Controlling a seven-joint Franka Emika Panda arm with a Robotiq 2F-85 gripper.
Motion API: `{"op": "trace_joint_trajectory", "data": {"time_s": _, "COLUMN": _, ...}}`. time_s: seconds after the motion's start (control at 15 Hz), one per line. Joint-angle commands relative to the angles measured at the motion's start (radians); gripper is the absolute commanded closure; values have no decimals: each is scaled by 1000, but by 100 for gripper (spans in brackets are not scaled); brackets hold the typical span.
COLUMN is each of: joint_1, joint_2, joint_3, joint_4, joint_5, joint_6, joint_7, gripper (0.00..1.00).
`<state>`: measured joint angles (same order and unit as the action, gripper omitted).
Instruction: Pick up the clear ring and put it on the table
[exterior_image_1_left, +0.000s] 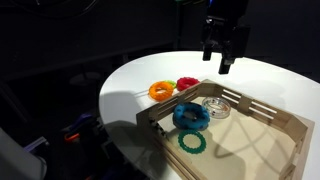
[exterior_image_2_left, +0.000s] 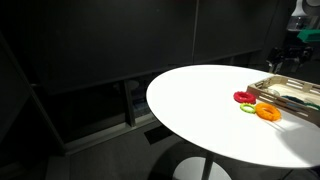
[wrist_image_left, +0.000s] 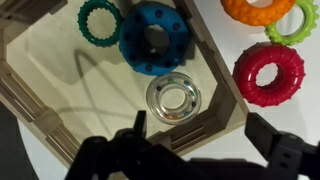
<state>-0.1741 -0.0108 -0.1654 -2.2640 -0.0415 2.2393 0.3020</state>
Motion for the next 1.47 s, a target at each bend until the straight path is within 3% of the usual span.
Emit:
{"op": "trace_joint_trajectory", "data": {"time_s": 0.0, "joint_1": -14, "joint_2": 33, "joint_3": -18, "joint_4": 30, "joint_5": 16, "joint_6": -14, "joint_7": 11, "gripper": 0}}
{"op": "trace_joint_trajectory", "data": {"time_s": 0.6, "joint_1": -47, "joint_2": 151, "joint_3": -64, "joint_4": 54, "joint_5": 98, "joint_6": 92, "joint_7": -13, "gripper": 0}}
{"op": "trace_joint_trajectory", "data": {"time_s": 1.0, "joint_1": -38, "joint_2": 214, "joint_3": -68, "joint_4": 50, "joint_5": 90, "joint_6": 184, "joint_7": -3, "gripper": 0}}
{"op": "trace_joint_trajectory", "data": {"time_s": 1.4, "joint_1": -35, "joint_2": 249, "joint_3": -68, "joint_4": 41, "joint_5": 94, "joint_6": 187, "joint_7": -10, "gripper": 0}}
